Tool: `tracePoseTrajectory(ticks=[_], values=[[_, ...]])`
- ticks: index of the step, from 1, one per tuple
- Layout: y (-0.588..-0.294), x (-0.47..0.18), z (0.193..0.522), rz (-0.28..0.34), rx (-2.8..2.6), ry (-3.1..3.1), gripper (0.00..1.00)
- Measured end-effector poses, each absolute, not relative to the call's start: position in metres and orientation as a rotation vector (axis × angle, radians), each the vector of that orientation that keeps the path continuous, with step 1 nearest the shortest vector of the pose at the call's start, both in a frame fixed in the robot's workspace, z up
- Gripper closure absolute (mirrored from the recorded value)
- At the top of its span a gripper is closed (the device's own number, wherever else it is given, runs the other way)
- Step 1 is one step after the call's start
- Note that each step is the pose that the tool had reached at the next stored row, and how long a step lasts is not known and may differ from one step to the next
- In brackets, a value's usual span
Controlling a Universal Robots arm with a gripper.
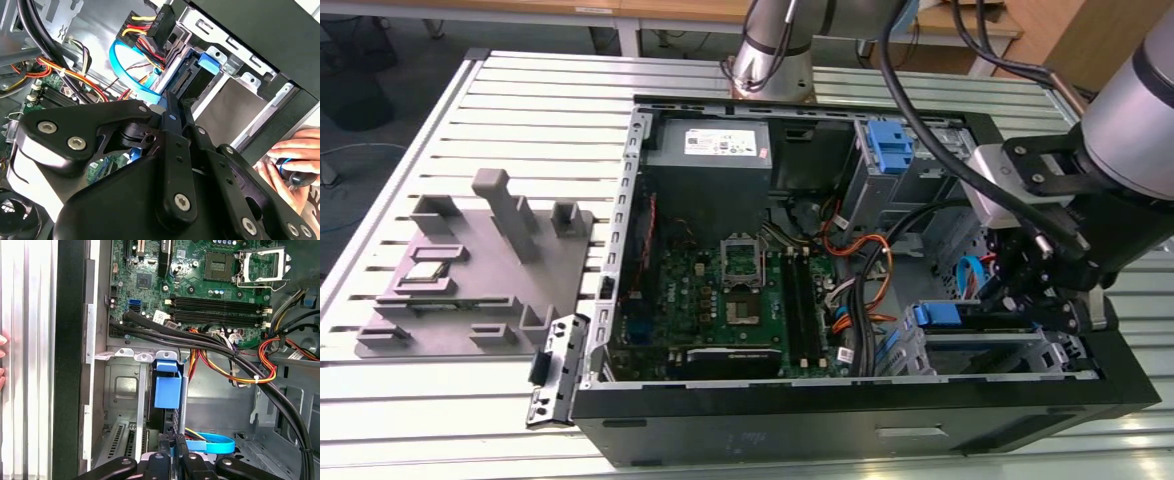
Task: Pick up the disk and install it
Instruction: 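Insert the first disk wire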
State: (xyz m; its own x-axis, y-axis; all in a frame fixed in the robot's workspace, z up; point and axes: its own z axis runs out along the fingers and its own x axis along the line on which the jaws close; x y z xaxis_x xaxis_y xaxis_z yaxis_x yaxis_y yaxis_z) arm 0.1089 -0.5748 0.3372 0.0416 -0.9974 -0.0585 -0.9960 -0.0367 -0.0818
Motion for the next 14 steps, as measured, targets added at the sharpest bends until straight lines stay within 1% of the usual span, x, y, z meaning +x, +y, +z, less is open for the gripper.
tracePoseTrajectory(ticks=[14], values=[[-0.5743, 0.1079, 0.3349, -0.029, -2.192, 2.103, 0.84]])
